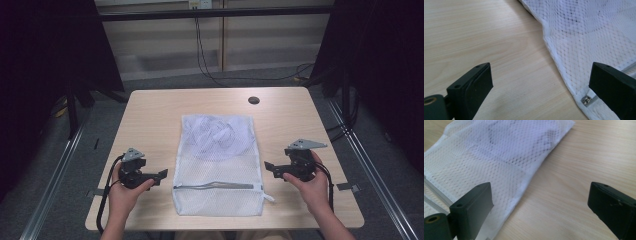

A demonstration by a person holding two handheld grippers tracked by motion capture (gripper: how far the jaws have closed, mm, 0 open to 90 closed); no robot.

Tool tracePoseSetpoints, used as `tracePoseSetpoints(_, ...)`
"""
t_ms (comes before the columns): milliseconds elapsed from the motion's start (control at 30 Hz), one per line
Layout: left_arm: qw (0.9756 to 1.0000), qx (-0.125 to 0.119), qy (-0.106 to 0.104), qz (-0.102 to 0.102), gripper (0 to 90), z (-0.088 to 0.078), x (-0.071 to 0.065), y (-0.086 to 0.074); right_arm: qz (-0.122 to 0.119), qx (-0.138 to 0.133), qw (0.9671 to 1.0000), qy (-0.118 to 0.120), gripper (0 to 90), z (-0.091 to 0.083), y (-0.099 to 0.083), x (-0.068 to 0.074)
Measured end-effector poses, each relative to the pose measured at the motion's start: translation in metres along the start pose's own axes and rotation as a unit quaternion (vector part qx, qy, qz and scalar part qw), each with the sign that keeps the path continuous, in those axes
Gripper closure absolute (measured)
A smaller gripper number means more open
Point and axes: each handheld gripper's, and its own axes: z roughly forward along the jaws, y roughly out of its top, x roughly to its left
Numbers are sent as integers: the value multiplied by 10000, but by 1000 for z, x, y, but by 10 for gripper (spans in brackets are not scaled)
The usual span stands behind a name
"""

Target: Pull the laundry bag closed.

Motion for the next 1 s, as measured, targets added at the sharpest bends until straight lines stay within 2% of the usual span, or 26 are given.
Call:
tracePoseSetpoints(133, 10000, 37, -65, -1, 41, 1, -1, 0, -52, -29, 10000, 22, 59, 3, 3, 4)
tracePoseSetpoints(167, 9999, 39, -143, -33, 40, 1, -1, 1, -85, -20, 9999, 71, 59, 5, 4, 9)
tracePoseSetpoints(300, 9998, -24, -166, -53, 40, 1, -2, 3, -103, 29, 9999, 73, 69, 6, 6, 15)
tracePoseSetpoints(433, 9998, 2, -184, -109, 41, -2, -1, 2, -183, 37, 9998, 120, 72, 11, 11, 25)
tracePoseSetpoints(467, 9996, -36, -203, -186, 41, -1, -2, 2, -219, 43, 9997, 124, 72, 12, 12, 28)
tracePoseSetpoints(533, 9997, 75, -170, -151, 45, 0, -2, 1, -239, 109, 9996, 89, 64, 14, 14, 37)
tracePoseSetpoints(600, 9996, 54, -217, -151, 44, -1, -1, 2, -332, 96, 9993, 111, 65, 16, 16, 41)
tracePoseSetpoints(767, 9994, 12, -270, -204, 45, 2, 1, 4, -314, 77, 9994, 155, 65, 16, 20, 50)
tracePoseSetpoints(900, 9998, 22, -163, -132, 47, 3, 2, 6, -266, 126, 9994, 198, 65, 18, 23, 56)
tracePoseSetpoints(1000, 9996, -13, -227, -176, 49, 2, 2, 5, -305, 170, 9991, 233, 66, 21, 26, 63)
